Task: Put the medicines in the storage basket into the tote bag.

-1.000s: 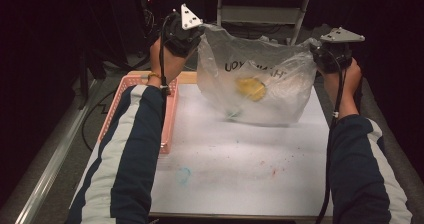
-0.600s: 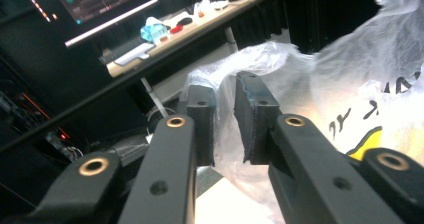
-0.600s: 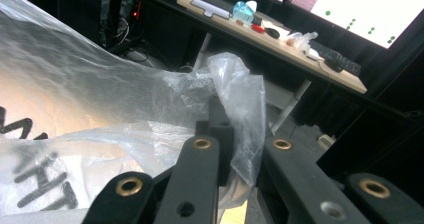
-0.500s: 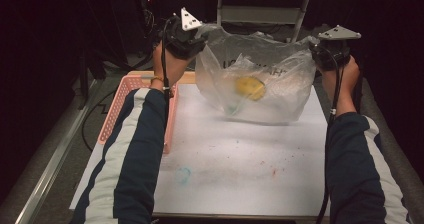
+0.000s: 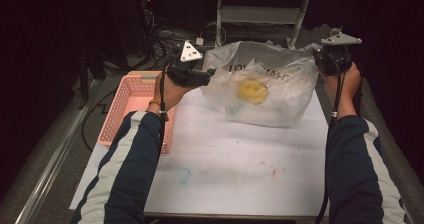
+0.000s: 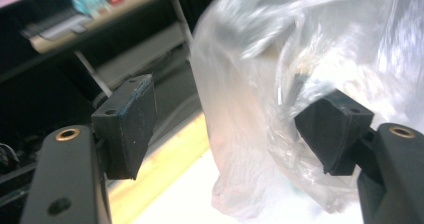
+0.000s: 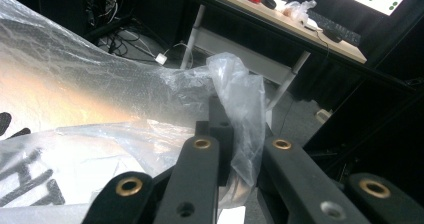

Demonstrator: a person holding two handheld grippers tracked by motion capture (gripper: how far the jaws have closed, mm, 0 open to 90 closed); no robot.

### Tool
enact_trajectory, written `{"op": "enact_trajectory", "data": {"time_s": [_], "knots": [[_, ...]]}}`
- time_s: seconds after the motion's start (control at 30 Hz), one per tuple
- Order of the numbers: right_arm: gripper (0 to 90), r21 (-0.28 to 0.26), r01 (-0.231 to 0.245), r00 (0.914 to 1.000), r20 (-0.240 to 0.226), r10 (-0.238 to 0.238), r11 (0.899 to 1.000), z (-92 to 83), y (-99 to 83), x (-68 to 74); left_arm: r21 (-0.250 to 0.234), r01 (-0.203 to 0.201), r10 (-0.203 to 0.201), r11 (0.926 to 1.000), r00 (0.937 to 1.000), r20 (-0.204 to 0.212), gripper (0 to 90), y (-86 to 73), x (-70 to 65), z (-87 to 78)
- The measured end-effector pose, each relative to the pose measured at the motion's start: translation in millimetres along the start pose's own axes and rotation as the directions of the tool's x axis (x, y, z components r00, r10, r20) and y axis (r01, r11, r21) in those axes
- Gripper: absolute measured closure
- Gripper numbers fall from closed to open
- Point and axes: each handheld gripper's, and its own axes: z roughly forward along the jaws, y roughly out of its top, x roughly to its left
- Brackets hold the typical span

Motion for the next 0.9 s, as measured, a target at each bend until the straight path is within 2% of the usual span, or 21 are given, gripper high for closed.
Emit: {"op": "enact_trajectory", "data": {"time_s": [0.07,0.23,0.27,0.3,0.33,0.37,0.4,0.43,0.5,0.57,0.63,0.77,0.9], "knots": [[89.2,0.000,0.005,1.0000,0.000,-0.005,1.000,0.0,0.7,1.4,0.031,0.005,-0.005,0.9995,1.0000,0.007,24.6,-6.1,-2.3,11.1],[89.2,0.002,0.009,1.0000,-0.002,-0.009,1.000,1.9,0.8,2.8,0.080,0.048,-0.052,0.9956,0.9975,0.047,24.4,-18.3,-1.4,31.3],[89.2,-0.002,0.008,1.0000,-0.005,-0.008,1.000,2.0,0.9,2.6,0.088,0.051,-0.058,0.9948,0.9958,0.071,28.0,-20.6,-0.4,34.7],[89.2,-0.004,0.008,0.9999,-0.007,-0.008,1.000,1.9,1.0,2.6,0.095,0.056,-0.064,0.9940,0.9947,0.080,39.1,-22.6,0.3,38.0],[89.2,-0.007,0.007,0.9999,-0.010,-0.007,1.000,1.4,1.2,2.7,0.104,0.060,-0.070,0.9927,0.9938,0.086,44.1,-24.3,1.1,40.8],[89.2,-0.011,0.000,0.9999,-0.015,0.000,1.000,0.5,1.6,2.8,0.114,0.047,-0.058,0.9924,0.9940,0.093,60.4,-25.3,1.5,42.6],[89.2,-0.016,0.001,0.9998,-0.019,-0.001,1.000,-0.6,2.3,2.9,0.117,0.035,-0.046,0.9926,0.9946,0.094,72.3,-25.5,1.3,43.2],[89.2,-0.025,0.010,0.9997,-0.021,-0.010,1.000,-2.0,3.4,2.7,0.109,0.017,-0.028,0.9939,0.9951,0.095,80.8,-24.6,1.8,41.1],[89.3,-0.039,0.014,0.9996,-0.022,-0.015,0.999,-6.9,6.7,3.0,0.059,0.014,-0.019,0.9982,0.9962,0.085,85.6,-19.9,4.3,31.1],[89.3,-0.059,0.012,0.9996,-0.027,-0.013,0.998,-13.0,11.3,1.7,0.006,0.015,-0.015,0.9999,0.9960,0.088,86.2,-12.2,7.5,16.7],[89.3,-0.080,0.010,0.9996,-0.026,-0.012,0.997,-19.6,17.0,-0.4,-0.027,0.003,-0.001,0.9996,0.9975,0.071,86.3,-4.1,9.6,2.4],[89.3,-0.116,0.034,0.9993,-0.013,-0.036,0.993,-32.6,30.4,0.5,-0.074,-0.012,0.016,0.9972,0.9986,0.050,86.3,8.7,11.0,-21.2],[89.3,-0.142,0.046,0.9989,0.000,-0.047,0.989,-40.3,44.2,1.0,-0.095,-0.011,0.014,0.9954,0.9994,0.031,86.2,14.8,8.3,-34.7]]}}
